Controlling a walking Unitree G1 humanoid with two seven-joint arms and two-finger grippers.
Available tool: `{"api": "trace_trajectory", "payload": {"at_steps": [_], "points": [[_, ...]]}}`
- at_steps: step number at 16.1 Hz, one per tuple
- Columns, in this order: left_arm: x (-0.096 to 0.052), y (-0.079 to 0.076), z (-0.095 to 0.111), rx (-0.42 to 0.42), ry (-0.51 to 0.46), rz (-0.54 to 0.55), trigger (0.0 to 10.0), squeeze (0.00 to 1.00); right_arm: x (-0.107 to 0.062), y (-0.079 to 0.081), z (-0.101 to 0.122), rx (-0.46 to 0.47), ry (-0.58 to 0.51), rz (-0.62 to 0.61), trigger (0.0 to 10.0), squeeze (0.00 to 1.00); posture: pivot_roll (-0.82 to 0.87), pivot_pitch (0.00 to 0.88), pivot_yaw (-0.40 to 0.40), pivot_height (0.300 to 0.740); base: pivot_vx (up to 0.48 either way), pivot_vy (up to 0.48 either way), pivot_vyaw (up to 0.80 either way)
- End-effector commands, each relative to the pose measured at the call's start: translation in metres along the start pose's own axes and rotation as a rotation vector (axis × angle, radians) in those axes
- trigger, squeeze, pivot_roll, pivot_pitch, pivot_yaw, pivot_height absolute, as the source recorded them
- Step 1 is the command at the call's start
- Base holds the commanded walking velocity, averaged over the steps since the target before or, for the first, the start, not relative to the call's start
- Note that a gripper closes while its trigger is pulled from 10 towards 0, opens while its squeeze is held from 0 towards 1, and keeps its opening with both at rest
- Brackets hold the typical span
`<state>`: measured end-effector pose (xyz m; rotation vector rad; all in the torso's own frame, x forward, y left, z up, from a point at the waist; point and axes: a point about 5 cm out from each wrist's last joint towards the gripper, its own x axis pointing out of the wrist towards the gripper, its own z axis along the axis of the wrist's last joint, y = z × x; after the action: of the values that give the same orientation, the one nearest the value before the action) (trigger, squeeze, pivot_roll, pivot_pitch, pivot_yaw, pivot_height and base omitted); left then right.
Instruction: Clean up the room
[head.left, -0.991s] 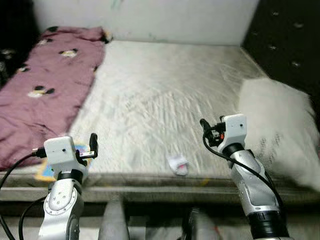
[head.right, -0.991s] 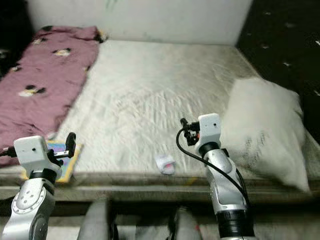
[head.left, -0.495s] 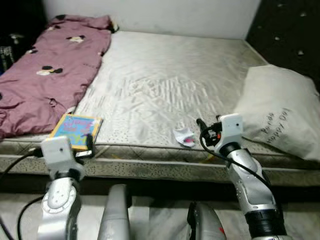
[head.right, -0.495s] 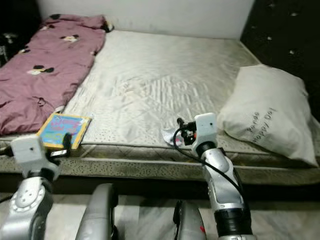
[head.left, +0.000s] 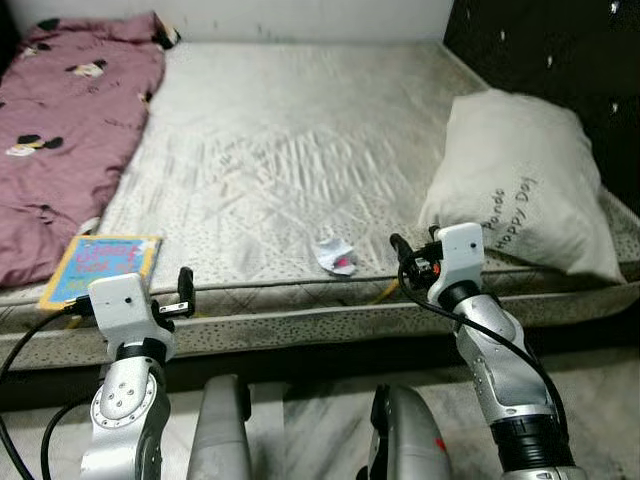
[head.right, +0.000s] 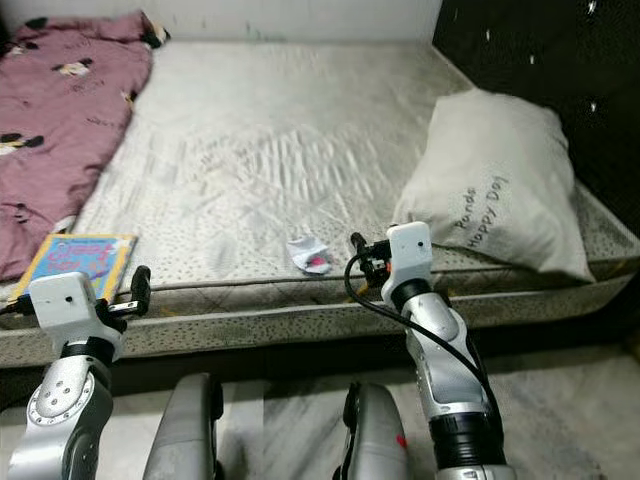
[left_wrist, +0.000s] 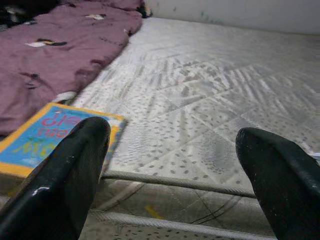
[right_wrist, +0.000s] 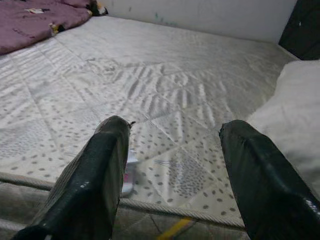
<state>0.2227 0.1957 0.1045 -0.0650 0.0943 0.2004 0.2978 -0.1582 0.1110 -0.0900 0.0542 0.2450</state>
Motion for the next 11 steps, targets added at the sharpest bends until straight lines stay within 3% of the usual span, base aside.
{"api": "trace_trajectory", "payload": {"at_steps": [1,3,6,8,11], "points": [[0.0005,-0.0014,0.0053,-0.002,-0.023,-0.010,10.0,0.00,0.0036,-0.0004,0.0040,-0.004,-0.011,0.007,10.0,0.00,0.00,0.000,-0.045,0.562,0.289,0.000,0.00],[0.0005,-0.0016,0.0054,-0.003,-0.022,-0.010,10.0,0.00,0.0043,-0.0001,0.0043,-0.021,-0.010,0.014,10.0,0.00,0.00,0.000,-0.046,0.562,0.287,0.000,0.00],[0.0005,-0.0020,0.0052,-0.001,-0.020,-0.012,10.0,0.00,0.0042,0.0021,0.0046,-0.036,-0.013,0.028,10.0,0.00,0.00,0.000,-0.046,0.562,0.290,0.000,0.77],[0.0004,-0.0028,0.0046,-0.001,-0.017,-0.018,10.0,0.00,0.0039,0.0013,0.0039,-0.039,-0.013,0.023,10.0,0.00,0.00,0.000,-0.043,0.562,0.000,0.000,0.79],[0.0004,-0.0034,0.0043,-0.003,-0.017,-0.024,10.0,0.00,0.0039,-0.0006,0.0034,-0.024,-0.014,0.012,10.0,0.00,0.00,0.000,-0.043,0.562,0.000,0.000,0.00]]}}
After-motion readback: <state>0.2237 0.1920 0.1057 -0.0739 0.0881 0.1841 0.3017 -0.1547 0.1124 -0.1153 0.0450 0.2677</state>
